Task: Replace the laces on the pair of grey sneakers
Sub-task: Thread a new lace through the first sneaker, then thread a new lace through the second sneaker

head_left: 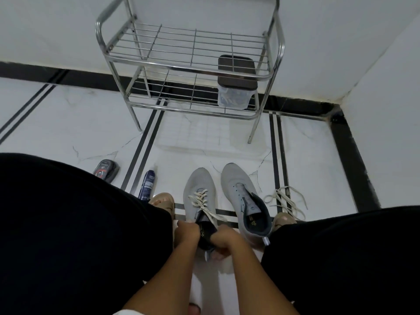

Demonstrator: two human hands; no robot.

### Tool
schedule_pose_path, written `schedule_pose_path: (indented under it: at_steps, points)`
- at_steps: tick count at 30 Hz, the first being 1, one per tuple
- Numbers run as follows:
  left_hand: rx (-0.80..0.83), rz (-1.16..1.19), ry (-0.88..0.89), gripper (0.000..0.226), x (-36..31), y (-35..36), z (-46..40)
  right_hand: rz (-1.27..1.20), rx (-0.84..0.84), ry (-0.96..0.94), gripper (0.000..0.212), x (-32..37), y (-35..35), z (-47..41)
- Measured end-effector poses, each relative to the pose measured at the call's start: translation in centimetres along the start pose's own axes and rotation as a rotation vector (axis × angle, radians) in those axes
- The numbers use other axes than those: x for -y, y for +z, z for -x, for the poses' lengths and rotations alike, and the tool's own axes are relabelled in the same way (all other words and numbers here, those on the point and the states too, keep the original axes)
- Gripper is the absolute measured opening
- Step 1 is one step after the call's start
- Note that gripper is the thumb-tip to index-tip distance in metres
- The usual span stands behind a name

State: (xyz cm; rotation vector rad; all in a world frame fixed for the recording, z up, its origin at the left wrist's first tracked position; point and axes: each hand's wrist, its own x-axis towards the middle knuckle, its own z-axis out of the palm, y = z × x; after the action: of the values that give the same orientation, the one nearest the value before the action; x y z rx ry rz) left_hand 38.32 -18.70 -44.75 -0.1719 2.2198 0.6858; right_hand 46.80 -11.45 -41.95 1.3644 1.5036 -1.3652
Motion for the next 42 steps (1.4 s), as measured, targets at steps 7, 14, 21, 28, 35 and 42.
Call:
schedule_pose_path:
  at_steps: [7, 14, 21, 28, 35, 42]
  points:
    - [-0.153, -0.108, 0.248, 0.055, -0.1, -0.5, 0.2, -0.141, -0.425, -0.307, 0.03, 1.6, 0.1, 1.0]
    - [-0.27, -0.091, 0.252, 0.039, -1.7, 0.7, 1.7, 0.18, -0.599, 0.003, 0.039, -2.9, -4.8, 0.7]
    - [-0.308, -0.04, 0.734, 0.027, -4.2, 3.2, 3.1, 0.1, -0.434, -0.079, 0.032, -3.9, -2.2, -0.3]
    - [0.068, -0.138, 0.542, 0.032, -5.0, 5.5, 2.1, -0.335, 0.019, -0.036, 0.013, -3.9, -6.5, 2.1]
    - [0.041, -0.203, 0.499, 0.032, -3.8, 5.8, 1.1, -0.316, -0.706, 0.11, 0.022, -5.5, -13.7, -3.8]
    - [0.028, -0.25, 0.485, 0.039, -3.4, 6.0, -0.3, 0.098, -0.77, 0.01, 0.039, -7.4, -16.5, -9.9]
